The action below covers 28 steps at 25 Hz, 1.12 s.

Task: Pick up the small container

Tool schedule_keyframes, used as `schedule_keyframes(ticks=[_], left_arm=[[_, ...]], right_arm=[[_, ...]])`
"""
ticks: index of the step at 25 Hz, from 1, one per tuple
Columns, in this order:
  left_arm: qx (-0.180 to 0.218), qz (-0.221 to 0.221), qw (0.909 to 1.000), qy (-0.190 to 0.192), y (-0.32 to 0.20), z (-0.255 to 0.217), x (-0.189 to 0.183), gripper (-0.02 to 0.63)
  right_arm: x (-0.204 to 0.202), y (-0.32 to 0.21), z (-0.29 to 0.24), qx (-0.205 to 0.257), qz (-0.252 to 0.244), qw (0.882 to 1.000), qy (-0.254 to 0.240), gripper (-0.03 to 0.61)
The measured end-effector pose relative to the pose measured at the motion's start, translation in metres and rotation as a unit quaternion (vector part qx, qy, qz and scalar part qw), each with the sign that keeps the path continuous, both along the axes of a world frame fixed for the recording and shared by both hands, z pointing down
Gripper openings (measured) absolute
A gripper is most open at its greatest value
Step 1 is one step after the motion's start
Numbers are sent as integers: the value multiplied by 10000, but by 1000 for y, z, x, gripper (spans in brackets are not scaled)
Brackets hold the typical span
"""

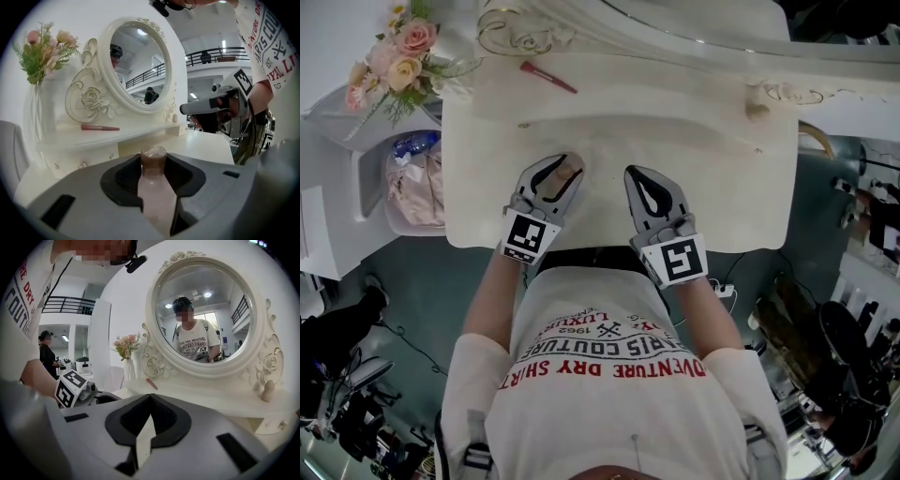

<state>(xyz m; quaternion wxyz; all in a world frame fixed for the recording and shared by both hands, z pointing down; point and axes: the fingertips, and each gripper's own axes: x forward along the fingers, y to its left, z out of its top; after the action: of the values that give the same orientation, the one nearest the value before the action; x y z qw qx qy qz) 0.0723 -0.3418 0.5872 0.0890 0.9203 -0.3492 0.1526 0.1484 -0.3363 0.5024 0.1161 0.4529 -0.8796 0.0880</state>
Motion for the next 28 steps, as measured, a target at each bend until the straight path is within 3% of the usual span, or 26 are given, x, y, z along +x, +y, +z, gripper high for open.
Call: schedule_keyframes(ticks=[13, 28], left_arm=[[-158, -390, 9990, -144, -5, -12, -12, 144], [425, -529, 9977, -56, -17, -123, -25, 146]], right_arm=[[-2, 5, -15, 26, -104, 9999, -125, -2], [3, -10, -65, 522, 108, 9985, -85, -2]])
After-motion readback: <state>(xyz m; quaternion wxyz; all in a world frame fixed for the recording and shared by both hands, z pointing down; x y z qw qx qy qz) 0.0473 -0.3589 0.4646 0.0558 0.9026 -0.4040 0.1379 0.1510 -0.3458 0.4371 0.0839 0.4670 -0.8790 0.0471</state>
